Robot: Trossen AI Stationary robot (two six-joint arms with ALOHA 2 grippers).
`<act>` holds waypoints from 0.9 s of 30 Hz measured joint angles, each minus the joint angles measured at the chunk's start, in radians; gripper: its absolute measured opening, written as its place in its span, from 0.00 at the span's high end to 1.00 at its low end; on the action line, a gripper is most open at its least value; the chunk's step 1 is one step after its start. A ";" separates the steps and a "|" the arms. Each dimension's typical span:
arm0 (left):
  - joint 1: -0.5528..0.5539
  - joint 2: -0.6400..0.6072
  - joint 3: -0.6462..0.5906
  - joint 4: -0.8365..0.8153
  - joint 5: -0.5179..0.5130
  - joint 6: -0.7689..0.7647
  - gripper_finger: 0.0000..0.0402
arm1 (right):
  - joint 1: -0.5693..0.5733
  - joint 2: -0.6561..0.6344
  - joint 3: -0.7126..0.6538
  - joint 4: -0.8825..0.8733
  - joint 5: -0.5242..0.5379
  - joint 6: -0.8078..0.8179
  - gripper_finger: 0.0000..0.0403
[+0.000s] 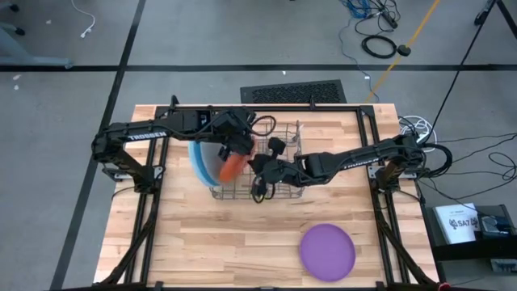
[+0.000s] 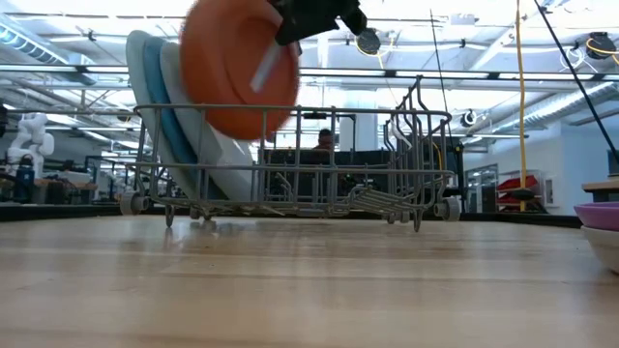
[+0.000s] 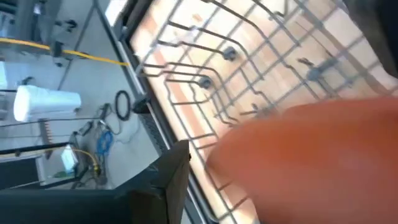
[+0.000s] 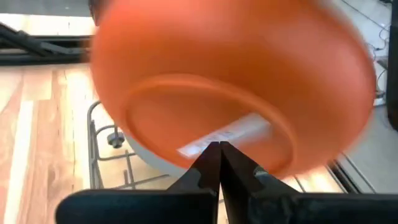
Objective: Sort dishes
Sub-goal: Put the orange plate in the dish rack
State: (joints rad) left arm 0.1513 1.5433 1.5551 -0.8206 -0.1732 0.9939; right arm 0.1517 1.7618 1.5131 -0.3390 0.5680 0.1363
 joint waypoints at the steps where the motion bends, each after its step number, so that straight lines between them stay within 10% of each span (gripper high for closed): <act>1: 0.000 0.000 0.000 -0.007 0.001 -0.001 0.62 | 0.001 0.000 0.000 0.000 0.001 -0.005 1.00; 27: -0.009 -0.001 -0.002 -0.030 -0.087 -0.016 0.99 | -0.014 -0.004 -0.005 -0.039 0.051 0.010 1.00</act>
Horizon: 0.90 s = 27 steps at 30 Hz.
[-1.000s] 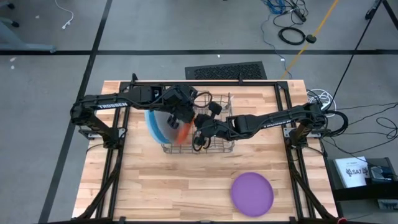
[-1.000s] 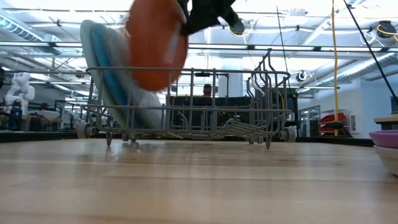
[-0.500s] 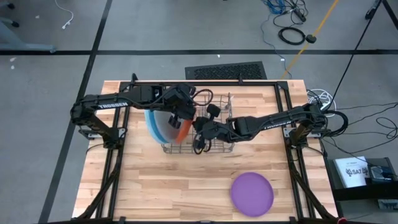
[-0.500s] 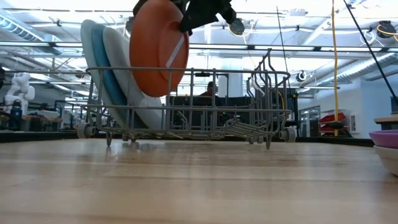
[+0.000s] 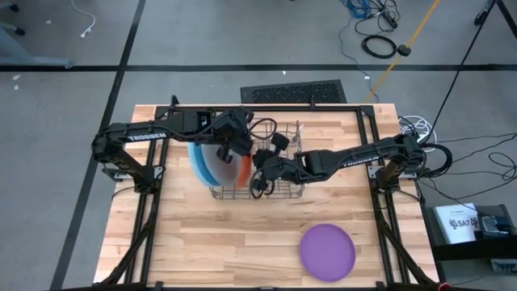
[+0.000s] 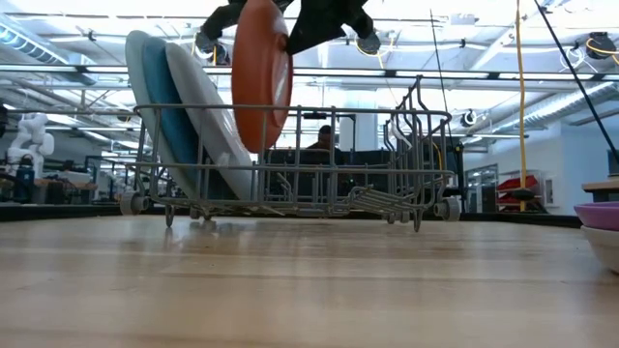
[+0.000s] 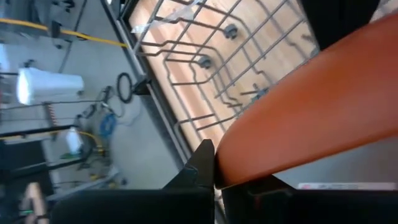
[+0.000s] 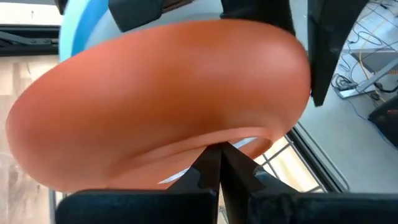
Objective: Sort dishes
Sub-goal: Put the orange plate in the dish rack
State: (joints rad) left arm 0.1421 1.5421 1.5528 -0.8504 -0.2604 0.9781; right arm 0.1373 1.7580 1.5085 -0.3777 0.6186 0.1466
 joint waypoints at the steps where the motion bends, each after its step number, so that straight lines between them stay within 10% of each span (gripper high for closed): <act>1: 0.000 0.000 0.000 0.009 -0.012 0.018 0.99 | -0.001 0.000 0.000 -0.007 0.001 0.002 1.00; 27: 0.136 0.129 -0.009 0.014 -0.065 -0.094 1.00 | 0.073 0.003 0.000 -0.077 0.079 0.002 1.00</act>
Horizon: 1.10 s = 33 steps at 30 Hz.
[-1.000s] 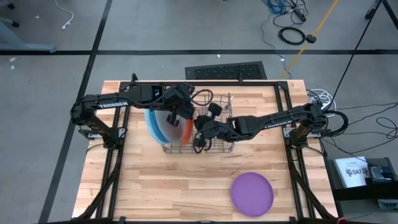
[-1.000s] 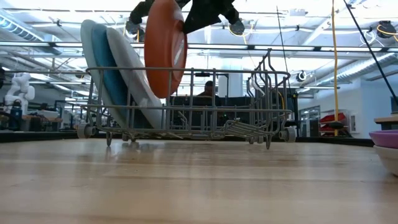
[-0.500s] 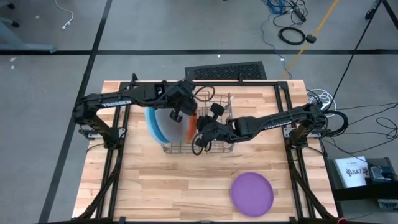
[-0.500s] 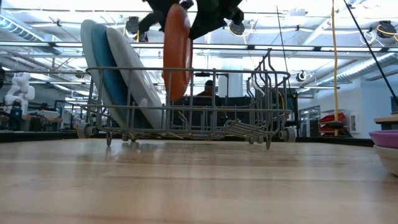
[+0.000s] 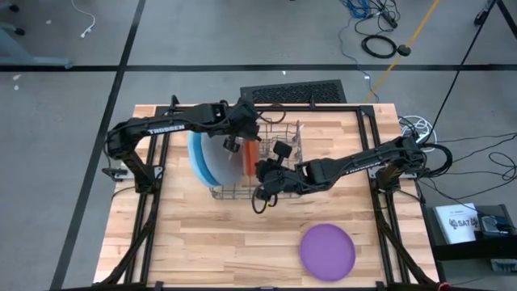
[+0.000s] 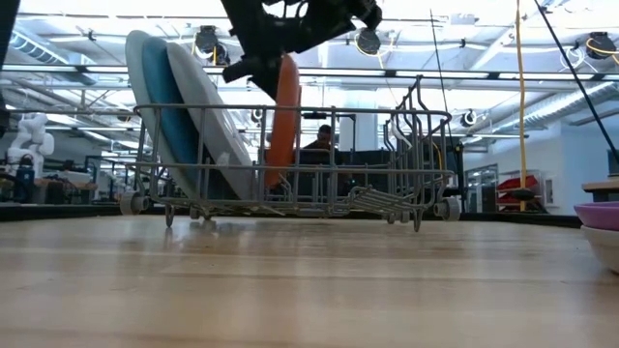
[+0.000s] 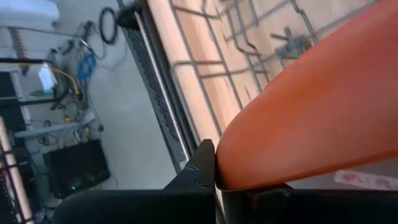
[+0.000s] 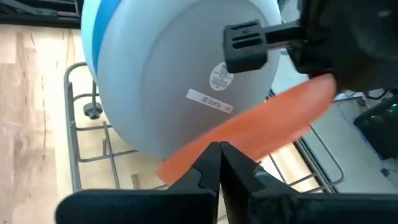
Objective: Sort dishes
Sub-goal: Put the orange plate in the dish rack
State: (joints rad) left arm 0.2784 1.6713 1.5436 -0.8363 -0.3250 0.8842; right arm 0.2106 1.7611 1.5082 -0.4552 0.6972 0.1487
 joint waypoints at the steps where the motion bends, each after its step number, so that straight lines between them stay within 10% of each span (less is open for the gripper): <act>1: 0.002 0.007 0.000 -0.008 -0.006 -0.005 1.00 | 0.004 0.000 0.000 0.000 0.003 -0.008 1.00; 23: 0.005 0.044 0.000 -0.043 -0.005 -0.015 0.88 | -0.080 -0.001 -0.013 -0.147 0.059 0.145 1.00; 33: 0.003 0.044 0.000 -0.045 0.001 -0.007 0.87 | -0.134 0.000 -0.117 0.033 -0.128 0.096 1.00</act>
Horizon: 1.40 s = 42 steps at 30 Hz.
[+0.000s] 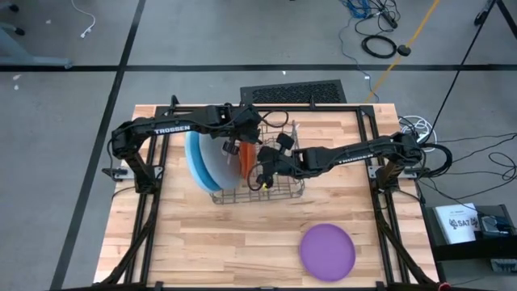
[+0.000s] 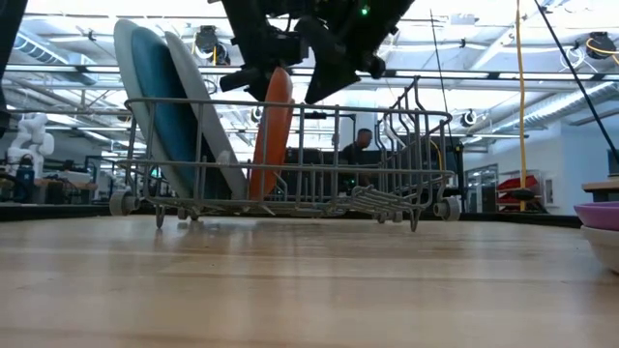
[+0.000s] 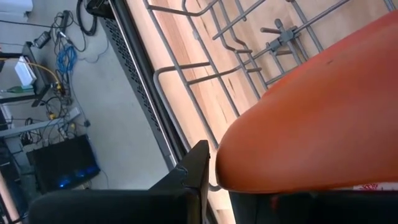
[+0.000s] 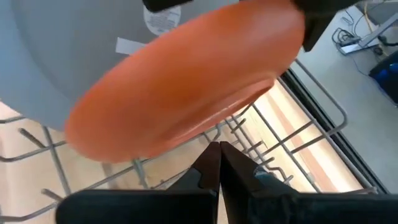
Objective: Sort dishes
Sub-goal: Put the orange plate in the dish rack, then put the purple plate in the dish rack
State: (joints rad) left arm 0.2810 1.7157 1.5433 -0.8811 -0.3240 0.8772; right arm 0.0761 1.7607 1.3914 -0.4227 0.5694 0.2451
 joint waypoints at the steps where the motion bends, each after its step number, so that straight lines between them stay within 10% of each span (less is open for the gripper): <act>1: 0.000 0.000 0.000 -0.002 0.003 0.000 0.87 | 0.000 -0.001 0.001 0.001 0.001 0.000 1.00; 19: -0.010 -0.001 0.004 -0.090 -0.058 -0.013 0.59 | 0.002 -0.001 0.002 0.001 -0.020 0.001 1.00; 42: -0.114 -0.001 0.276 -0.382 -0.326 -0.046 0.59 | 0.002 -0.001 0.002 0.023 -0.026 -0.003 1.00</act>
State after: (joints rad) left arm 0.1672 1.7145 1.8197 -1.2629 -0.6500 0.8315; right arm 0.0780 1.7599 1.3930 -0.3997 0.5430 0.2417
